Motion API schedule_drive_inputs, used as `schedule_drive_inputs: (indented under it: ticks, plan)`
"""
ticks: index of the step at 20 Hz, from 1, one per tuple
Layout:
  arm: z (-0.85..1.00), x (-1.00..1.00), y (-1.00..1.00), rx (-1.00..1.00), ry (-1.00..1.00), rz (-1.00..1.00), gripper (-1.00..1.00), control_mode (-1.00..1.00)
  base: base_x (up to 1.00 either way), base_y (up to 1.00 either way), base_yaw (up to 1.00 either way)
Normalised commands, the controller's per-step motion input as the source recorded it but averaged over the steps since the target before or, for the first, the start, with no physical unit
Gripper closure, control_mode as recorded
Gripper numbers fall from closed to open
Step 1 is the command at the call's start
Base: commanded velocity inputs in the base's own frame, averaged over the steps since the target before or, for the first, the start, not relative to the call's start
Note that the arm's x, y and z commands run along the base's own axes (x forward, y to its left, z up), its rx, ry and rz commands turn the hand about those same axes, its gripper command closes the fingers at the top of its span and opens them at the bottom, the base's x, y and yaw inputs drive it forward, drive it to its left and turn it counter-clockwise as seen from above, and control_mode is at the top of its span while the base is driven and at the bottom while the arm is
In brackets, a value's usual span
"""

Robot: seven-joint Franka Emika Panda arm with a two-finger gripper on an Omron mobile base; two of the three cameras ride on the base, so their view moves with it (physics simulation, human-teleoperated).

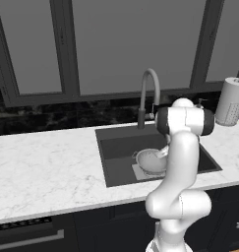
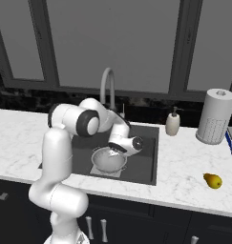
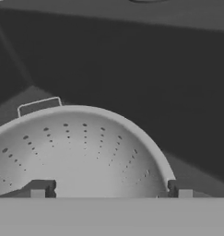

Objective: Put the colander in the sink, put the pear in the colander, and turn on the sink faucet and pour water over the colander.

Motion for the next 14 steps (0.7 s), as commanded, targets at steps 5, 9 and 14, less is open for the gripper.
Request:
schedule_drive_inputs:
  ticks: [5,9,14]
  plan:
    - [0.11,-0.76,0.0,0.0,0.0,0.0,-1.0,-1.0,0.0,0.0,0.0]
    - [0.67,-0.33,-0.06,0.0,-0.01,0.0,-1.0,-1.0,0.0,0.0,0.0]
    - [1.0,0.08,-0.24,0.0,0.0,0.0,-1.0,-1.0,0.0,0.0,0.0]
